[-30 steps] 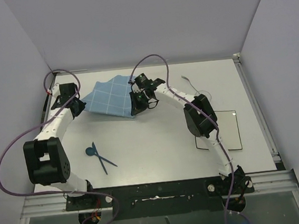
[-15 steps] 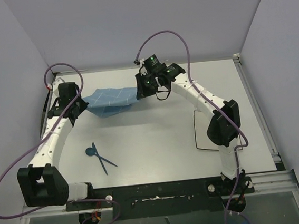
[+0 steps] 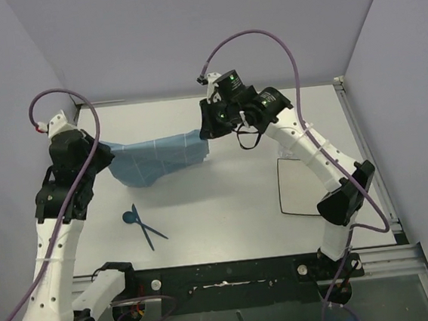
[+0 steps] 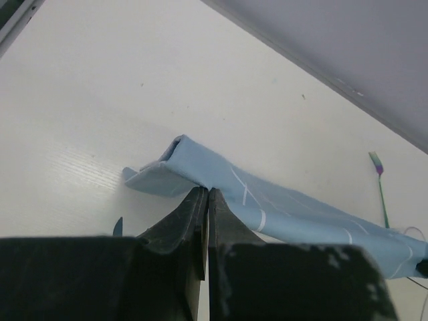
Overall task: Set the dinner table for one person
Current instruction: Pick up the napkin from the center of the board.
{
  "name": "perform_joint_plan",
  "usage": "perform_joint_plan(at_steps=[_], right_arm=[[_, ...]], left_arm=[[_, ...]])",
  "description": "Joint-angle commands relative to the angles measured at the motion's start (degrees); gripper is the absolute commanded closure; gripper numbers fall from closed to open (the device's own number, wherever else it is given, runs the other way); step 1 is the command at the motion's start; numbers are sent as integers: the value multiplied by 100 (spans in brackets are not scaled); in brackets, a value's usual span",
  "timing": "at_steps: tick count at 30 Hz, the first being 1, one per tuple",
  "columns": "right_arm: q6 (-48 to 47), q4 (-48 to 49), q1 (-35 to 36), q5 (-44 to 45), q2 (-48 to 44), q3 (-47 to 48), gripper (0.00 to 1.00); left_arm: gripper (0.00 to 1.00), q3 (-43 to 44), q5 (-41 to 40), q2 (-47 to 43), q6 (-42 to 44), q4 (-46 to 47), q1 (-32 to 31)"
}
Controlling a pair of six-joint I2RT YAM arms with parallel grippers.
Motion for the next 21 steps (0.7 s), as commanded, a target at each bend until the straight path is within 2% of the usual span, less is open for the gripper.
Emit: perform_joint_plan(at_steps=[1,10,21], right_arm=[[-245,-580,-75,782,-758,498,100],[-201,-1137,65,1176,-1527,868,100],[209,-571,315,1219,-2218,-679,100]], left_arm=[[100,627,-284,-671,318,-378,74],[100,953,195,-1137,290,-856,78],[100,533,464,-1371,144,-868,83]])
